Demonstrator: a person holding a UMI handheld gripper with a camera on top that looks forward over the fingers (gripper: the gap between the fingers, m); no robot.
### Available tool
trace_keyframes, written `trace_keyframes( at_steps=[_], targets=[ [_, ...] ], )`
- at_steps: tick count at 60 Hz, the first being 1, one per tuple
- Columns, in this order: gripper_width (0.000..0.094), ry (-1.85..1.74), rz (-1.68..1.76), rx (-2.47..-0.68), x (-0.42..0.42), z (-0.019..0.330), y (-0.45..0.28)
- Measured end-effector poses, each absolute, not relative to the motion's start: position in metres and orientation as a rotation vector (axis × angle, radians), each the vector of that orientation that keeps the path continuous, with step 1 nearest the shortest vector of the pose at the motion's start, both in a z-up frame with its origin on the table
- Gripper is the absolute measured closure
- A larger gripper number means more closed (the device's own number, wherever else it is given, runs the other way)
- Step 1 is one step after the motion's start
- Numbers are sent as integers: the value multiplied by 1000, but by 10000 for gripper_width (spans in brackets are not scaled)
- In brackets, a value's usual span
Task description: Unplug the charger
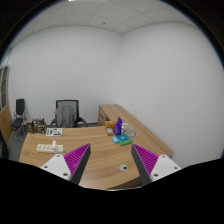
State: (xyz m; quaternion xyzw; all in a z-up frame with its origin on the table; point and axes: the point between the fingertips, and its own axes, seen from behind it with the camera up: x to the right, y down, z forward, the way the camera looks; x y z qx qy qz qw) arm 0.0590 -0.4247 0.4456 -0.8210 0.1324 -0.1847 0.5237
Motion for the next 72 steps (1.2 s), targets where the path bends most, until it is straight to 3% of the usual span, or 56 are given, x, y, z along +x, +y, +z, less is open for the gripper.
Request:
trace_keyframes(
  at_steps=[7,16,28,36,43,58,72],
  targets=[
    [77,325,-443,-1999,62,430,-429],
    [75,332,-452,-2061,68,381,-429],
    [68,279,-410,-2185,37,279,-430],
    [76,191,-274,-2282,-29,199,-406],
    [71,129,-157,-2290,-94,151,-358],
    [69,31,-71,-2167,-188,119,-194],
    [123,18,-128,-2111,-200,84,-71]
  ],
)
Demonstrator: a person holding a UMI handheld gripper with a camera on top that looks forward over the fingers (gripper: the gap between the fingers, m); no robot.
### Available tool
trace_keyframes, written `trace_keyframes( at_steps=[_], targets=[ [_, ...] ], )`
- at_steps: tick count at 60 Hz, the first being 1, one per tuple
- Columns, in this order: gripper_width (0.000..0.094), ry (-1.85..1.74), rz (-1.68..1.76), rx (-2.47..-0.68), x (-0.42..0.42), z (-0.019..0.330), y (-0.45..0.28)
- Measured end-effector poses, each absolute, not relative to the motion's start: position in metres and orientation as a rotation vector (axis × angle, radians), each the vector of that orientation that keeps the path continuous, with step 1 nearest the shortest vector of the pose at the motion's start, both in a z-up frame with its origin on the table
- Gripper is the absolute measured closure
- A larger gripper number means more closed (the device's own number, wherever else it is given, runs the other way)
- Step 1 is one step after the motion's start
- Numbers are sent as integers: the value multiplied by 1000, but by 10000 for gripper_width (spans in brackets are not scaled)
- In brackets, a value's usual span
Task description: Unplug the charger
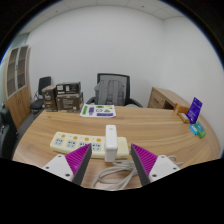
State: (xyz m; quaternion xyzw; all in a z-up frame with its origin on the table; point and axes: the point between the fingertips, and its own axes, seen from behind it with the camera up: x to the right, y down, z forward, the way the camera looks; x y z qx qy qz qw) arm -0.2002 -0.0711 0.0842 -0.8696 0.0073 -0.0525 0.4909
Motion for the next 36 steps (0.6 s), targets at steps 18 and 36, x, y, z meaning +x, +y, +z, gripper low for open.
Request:
trace_keyframes(
  at_steps=[18,36],
  targets=[
    [667,37,-172,-2132,-193,50,-22],
    [805,34,-114,-2126,-197,55,-21]
  ],
)
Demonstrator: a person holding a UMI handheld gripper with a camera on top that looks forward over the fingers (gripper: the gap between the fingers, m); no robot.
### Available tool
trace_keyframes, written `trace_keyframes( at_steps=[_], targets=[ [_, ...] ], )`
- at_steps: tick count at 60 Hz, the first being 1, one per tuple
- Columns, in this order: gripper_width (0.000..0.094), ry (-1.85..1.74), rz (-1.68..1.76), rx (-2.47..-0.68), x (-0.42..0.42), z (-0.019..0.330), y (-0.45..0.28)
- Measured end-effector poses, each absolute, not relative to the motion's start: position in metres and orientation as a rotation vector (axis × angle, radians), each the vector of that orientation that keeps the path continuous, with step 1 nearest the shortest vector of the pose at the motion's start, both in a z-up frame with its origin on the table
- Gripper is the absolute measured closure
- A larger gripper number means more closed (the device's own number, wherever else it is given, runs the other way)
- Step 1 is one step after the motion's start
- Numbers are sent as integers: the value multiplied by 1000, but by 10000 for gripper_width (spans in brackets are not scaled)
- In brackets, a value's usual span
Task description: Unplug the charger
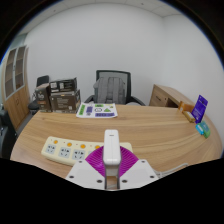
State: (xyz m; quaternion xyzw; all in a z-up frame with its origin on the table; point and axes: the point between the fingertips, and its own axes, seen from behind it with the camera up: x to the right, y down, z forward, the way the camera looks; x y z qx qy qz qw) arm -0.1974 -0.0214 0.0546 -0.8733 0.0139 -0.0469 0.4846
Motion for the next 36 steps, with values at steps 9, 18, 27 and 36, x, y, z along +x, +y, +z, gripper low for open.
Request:
trace_keyframes(
  at_steps=[9,18,27,36],
  targets=[
    [806,-8,-109,-2042,-197,93,-17],
    [807,-44,-26,-1785,-202,238,4],
    [805,16,22,-1778,-157,260,18],
    [792,144,53,-1961,-97,169,20]
  ],
)
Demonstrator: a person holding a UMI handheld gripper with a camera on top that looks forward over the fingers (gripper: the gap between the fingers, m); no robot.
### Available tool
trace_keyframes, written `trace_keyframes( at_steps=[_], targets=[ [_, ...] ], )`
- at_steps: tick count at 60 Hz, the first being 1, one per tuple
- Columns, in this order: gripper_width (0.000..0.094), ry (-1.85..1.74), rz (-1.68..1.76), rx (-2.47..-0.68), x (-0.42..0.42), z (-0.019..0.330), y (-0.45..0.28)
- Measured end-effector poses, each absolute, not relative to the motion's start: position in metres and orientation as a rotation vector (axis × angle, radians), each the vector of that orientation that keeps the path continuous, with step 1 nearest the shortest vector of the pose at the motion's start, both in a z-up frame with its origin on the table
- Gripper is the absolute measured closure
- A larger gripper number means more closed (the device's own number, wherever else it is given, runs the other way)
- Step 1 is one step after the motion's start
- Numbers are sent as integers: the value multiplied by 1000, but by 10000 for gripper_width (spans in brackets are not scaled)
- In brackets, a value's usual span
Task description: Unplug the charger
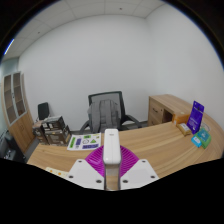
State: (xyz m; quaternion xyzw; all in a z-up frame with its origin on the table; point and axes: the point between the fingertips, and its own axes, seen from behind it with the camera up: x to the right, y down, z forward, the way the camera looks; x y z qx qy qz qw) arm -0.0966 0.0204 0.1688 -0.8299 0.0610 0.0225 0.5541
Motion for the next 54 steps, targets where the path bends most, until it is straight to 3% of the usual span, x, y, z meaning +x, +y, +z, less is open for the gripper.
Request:
trace_keyframes(
  at_steps=[7,16,23,30,37,44,54],
  targets=[
    [767,170,45,-2110,-66,91,14],
    [733,283,177,-2230,-52,29,-4],
    [668,261,191,-2204,-39,30,-8],
    [348,210,133,-2251,-17,16,-22],
    [91,196,81,-2297,5,4,-37],
    [77,128,-39,-2265,28,20,-45],
    [77,64,-151,-2222,31,74,-73]
  ],
)
